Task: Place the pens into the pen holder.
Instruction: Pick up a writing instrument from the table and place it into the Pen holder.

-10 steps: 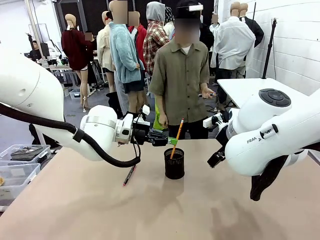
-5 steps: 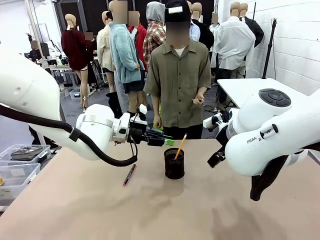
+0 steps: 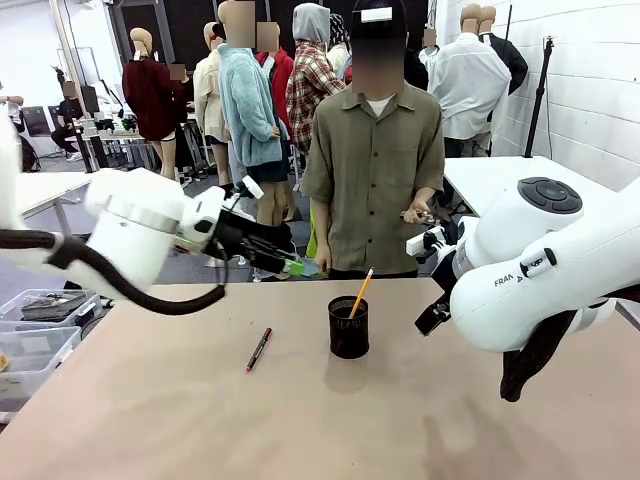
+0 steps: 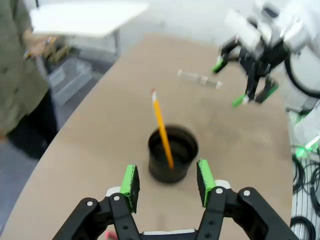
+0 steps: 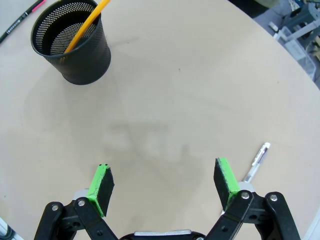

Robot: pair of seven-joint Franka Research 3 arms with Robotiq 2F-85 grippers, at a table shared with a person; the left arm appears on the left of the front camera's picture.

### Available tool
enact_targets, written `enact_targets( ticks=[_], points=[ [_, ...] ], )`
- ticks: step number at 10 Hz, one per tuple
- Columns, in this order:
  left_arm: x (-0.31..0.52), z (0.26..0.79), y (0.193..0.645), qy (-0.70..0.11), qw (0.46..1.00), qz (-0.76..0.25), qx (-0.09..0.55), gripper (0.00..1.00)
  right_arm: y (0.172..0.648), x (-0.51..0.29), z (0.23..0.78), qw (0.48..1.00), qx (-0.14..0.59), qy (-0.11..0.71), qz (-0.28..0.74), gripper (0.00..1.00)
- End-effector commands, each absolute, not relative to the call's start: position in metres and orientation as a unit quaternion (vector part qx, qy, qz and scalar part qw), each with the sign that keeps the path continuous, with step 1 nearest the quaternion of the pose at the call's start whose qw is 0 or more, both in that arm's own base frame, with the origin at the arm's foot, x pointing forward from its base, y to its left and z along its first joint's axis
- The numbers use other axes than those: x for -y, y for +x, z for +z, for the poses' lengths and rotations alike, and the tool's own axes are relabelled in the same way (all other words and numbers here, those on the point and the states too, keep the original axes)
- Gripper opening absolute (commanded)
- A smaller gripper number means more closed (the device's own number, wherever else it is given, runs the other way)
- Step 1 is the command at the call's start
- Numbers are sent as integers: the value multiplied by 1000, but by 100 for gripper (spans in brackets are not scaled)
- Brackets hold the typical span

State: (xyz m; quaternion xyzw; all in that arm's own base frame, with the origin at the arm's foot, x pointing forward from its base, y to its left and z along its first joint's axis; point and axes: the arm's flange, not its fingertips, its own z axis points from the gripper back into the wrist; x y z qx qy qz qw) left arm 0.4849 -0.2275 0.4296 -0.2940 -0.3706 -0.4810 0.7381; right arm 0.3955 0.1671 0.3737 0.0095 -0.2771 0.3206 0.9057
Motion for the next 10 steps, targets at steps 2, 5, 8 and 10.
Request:
enact_targets(
  ticks=[2,5,8,10],
  points=[
    [178,459,459,-125,845,-447,266,62,395,-167,373,906,277,10,321,100],
    [126,452,448,-55,912,-376,151,62,395,-167,373,906,277,10,321,100],
    [96,440,437,-41,937,-331,101,62,395,-167,373,906,277,10,321,100],
    [76,427,428,-46,950,-295,87,62,395,-167,373,906,277,10,321,100]
  ],
)
